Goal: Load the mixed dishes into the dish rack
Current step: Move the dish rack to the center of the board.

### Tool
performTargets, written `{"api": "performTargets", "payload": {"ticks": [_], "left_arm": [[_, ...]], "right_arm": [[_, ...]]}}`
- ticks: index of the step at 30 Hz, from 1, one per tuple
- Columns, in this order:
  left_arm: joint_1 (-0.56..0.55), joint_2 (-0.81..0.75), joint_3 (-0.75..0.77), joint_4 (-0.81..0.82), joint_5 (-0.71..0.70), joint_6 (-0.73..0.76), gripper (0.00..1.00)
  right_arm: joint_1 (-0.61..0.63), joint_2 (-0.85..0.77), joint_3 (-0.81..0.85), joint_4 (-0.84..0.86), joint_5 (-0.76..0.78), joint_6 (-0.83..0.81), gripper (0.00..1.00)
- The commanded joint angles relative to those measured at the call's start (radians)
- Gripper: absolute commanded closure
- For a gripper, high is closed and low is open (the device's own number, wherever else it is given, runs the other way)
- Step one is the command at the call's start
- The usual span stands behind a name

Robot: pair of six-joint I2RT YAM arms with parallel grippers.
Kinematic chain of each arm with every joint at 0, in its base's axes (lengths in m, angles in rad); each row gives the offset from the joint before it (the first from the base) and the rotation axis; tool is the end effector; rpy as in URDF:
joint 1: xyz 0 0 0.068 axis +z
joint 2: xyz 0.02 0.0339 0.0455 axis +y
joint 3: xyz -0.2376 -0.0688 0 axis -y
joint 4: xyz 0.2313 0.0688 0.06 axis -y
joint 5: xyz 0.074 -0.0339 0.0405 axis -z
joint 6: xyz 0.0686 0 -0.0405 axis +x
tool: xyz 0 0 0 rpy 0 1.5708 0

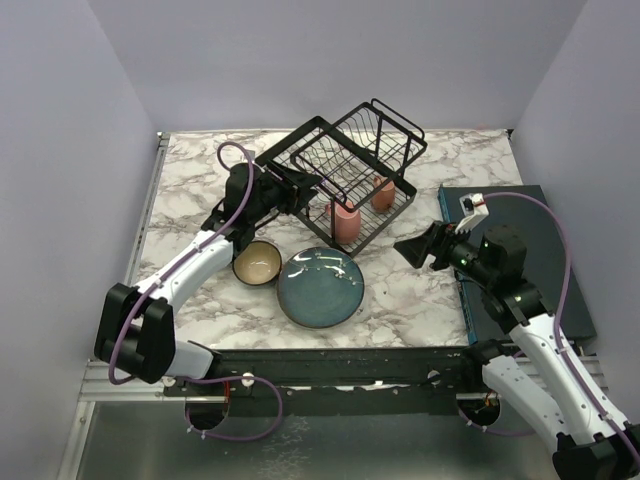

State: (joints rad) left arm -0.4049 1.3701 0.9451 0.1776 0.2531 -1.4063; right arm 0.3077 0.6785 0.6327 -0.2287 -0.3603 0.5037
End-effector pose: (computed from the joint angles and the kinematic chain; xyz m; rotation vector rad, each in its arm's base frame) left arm 0.3096 -0.1514 0.2712 -0.8176 1.9233 -1.4377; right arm 0.1850 0.0842 0.2745 -0.0751 1.9222 0.8884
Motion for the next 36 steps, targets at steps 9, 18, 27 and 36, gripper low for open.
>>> {"api": "performTargets", "payload": {"ticks": [9,18,27,36], "left_arm": [[-0.007,0.070,0.029,0.060,0.034,-0.002,0.58],[-0.011,0.064,0.034,0.074,0.049,0.009,0.71],[-0.011,0.080,0.040,0.075,0.074,0.030,0.99],[0.006,0.220,0.147,0.073,0.265,0.063,1.00]], "right_arm": [[0.002,0.013,-0.014,0.007,0.000,-0.018,0.16],[0.002,0.020,-0.030,0.023,0.003,-0.018,0.16],[0.002,0.024,-0.038,0.026,0.002,-0.019,0.16],[0.002,0.032,-0.033,0.022,0.008,-0.021,0.16]]}}
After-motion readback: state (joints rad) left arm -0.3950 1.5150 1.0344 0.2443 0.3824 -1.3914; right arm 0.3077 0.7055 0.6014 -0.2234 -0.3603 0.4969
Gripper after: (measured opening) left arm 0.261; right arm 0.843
